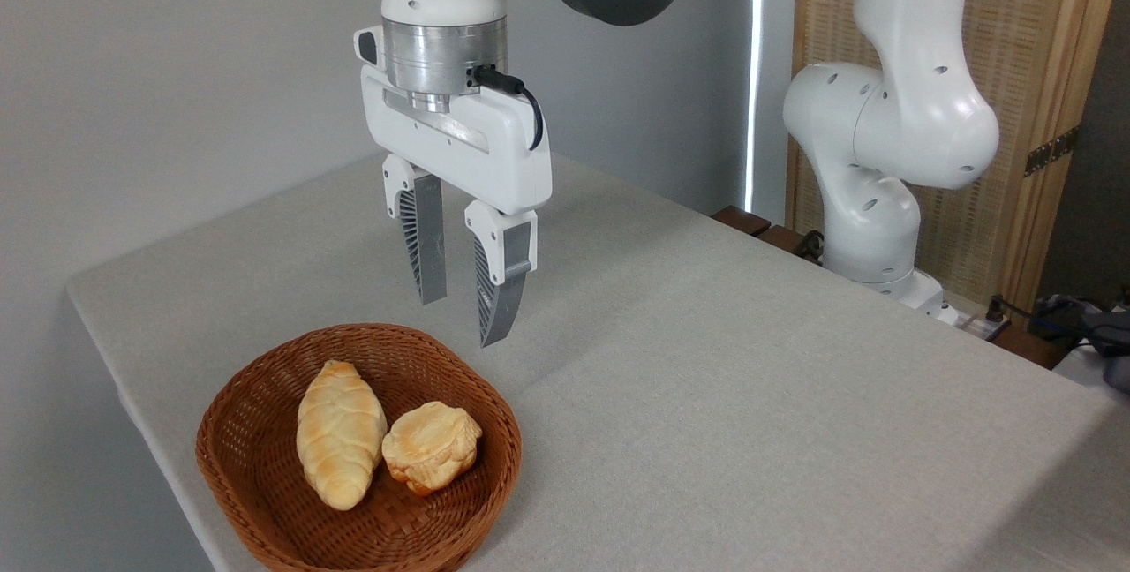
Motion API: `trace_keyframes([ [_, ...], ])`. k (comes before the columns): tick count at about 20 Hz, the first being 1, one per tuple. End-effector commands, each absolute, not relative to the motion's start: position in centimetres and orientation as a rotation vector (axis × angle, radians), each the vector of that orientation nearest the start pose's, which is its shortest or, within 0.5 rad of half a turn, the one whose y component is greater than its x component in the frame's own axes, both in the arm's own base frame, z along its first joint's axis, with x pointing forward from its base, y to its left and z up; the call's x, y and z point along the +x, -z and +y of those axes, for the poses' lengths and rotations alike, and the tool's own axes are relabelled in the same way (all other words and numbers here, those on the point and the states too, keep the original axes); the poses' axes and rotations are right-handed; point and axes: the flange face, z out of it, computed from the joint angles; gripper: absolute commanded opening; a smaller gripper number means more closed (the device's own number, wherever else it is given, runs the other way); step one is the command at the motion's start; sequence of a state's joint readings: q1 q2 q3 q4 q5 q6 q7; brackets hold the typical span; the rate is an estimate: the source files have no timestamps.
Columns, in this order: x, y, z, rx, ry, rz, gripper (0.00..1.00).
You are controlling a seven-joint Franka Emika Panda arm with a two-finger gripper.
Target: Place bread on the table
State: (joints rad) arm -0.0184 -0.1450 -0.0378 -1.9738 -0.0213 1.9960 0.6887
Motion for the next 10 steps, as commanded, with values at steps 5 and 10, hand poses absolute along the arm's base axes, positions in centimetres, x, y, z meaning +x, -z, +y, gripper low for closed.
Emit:
trace_keyframes([
  [5,53.00,-55.37,-3.34,-2.909,0.239,1.109,1.00],
  [10,53.53,-54.48,-4.17,-2.899,0.233,1.131,1.00],
])
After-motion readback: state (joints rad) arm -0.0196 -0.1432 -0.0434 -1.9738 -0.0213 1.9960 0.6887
